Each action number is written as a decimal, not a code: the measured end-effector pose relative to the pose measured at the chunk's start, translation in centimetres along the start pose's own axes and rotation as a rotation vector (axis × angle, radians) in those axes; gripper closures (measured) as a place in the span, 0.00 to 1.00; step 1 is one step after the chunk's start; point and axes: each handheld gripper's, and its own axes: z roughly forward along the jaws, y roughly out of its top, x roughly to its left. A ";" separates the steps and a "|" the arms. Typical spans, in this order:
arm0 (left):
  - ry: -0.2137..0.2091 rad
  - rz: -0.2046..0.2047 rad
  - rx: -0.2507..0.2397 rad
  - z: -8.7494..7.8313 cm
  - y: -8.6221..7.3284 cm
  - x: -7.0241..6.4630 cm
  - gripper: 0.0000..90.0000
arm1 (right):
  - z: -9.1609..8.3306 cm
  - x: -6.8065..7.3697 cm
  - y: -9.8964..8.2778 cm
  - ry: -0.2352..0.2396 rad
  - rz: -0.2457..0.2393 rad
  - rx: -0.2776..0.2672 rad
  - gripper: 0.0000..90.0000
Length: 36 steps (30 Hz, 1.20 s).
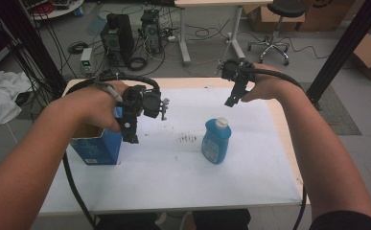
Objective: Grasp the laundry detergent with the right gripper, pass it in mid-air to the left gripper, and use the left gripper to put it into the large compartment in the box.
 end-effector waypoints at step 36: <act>0.027 0.043 -0.016 -0.4 1.2 -1.6 0.00 | -1.4 1.4 -4.8 -0.009 0.041 -0.117 0.00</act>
